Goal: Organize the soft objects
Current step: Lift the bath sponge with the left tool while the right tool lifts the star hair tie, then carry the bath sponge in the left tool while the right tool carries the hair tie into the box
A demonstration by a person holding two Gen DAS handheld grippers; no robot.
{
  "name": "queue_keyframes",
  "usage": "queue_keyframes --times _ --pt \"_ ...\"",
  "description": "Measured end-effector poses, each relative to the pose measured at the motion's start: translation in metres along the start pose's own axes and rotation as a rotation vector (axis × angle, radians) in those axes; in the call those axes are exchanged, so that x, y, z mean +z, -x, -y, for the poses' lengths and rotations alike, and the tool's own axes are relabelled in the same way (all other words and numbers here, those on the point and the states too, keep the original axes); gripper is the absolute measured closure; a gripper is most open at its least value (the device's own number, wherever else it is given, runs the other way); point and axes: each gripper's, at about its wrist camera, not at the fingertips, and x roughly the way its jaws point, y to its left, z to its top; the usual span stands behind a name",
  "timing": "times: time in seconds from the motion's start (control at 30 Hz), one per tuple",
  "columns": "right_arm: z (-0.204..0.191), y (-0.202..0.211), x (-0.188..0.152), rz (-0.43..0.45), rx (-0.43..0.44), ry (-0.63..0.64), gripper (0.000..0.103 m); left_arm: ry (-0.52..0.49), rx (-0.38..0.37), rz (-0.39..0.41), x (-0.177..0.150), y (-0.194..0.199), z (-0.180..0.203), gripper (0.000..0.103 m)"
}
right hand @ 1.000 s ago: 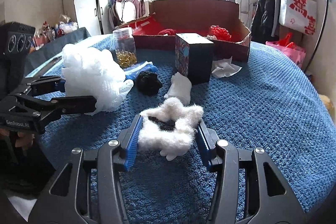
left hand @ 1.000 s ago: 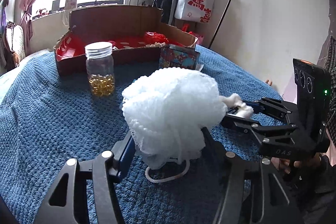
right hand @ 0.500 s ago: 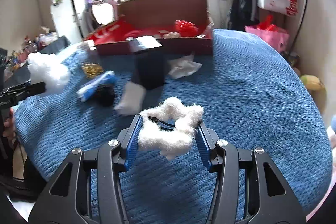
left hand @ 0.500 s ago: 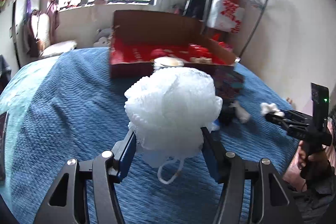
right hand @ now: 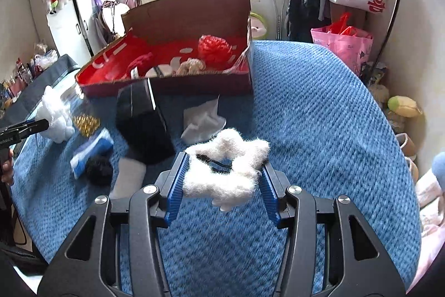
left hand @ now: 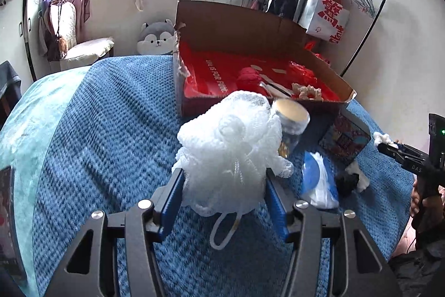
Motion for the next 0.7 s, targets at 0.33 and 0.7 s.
queue_keyframes --times 0.33,0.7 --pt "0.004 -0.012 0.012 -0.007 0.012 -0.014 0.056 -0.003 -0.022 -0.016 0.013 -0.015 -0.005 0.038" --pt "0.005 -0.016 0.012 -0.019 0.014 -0.009 0.056 0.019 -0.039 -0.015 0.02 -0.018 -0.01 0.057"
